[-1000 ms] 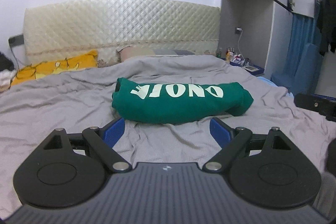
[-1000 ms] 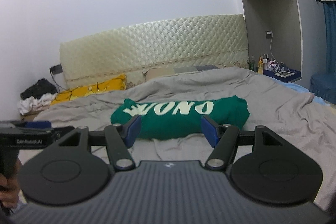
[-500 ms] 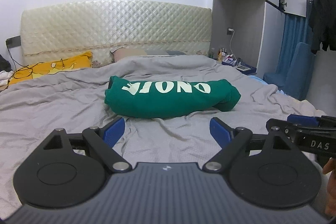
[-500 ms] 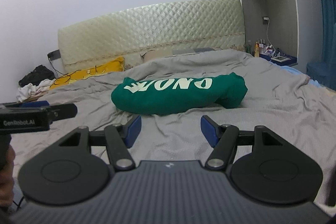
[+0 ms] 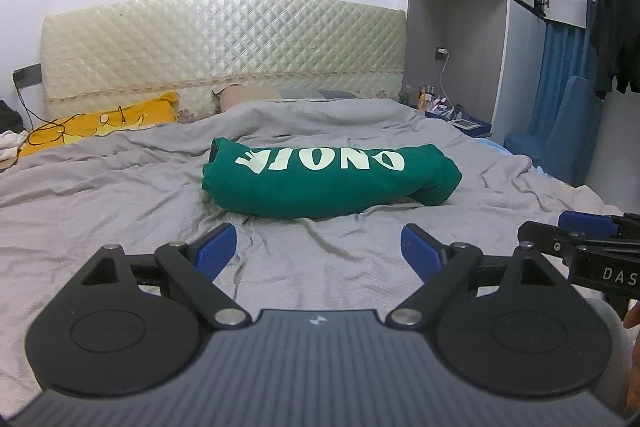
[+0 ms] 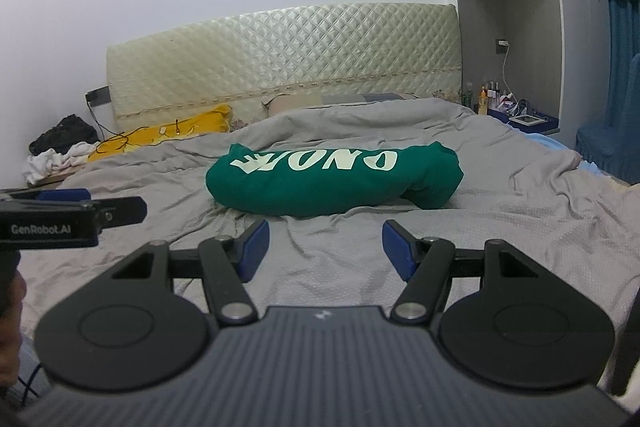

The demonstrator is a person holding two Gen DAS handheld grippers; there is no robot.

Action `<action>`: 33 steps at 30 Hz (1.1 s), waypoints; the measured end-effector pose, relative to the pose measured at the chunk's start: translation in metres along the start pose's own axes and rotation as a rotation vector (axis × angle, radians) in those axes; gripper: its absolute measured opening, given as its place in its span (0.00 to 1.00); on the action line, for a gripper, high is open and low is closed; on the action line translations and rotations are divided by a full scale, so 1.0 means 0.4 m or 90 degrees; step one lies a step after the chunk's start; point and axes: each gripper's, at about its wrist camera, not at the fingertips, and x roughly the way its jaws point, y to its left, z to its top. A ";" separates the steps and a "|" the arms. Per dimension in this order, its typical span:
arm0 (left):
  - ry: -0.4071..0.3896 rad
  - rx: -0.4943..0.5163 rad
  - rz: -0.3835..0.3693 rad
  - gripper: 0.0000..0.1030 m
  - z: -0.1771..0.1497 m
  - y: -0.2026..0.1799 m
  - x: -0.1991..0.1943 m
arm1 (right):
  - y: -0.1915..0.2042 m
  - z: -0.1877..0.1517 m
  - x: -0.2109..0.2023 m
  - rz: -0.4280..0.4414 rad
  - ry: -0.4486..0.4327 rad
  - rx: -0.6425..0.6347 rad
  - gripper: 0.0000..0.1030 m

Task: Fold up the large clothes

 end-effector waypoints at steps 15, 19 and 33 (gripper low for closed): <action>-0.010 0.016 -0.005 1.00 -0.004 -0.010 -0.009 | 0.016 0.017 -0.011 -0.010 -0.006 -0.012 0.81; -0.011 0.011 0.001 1.00 -0.004 -0.009 -0.010 | 0.014 0.018 -0.010 -0.027 -0.005 -0.015 0.89; -0.008 -0.010 0.019 1.00 -0.010 0.019 -0.024 | 0.046 0.010 -0.006 -0.034 0.006 -0.023 1.00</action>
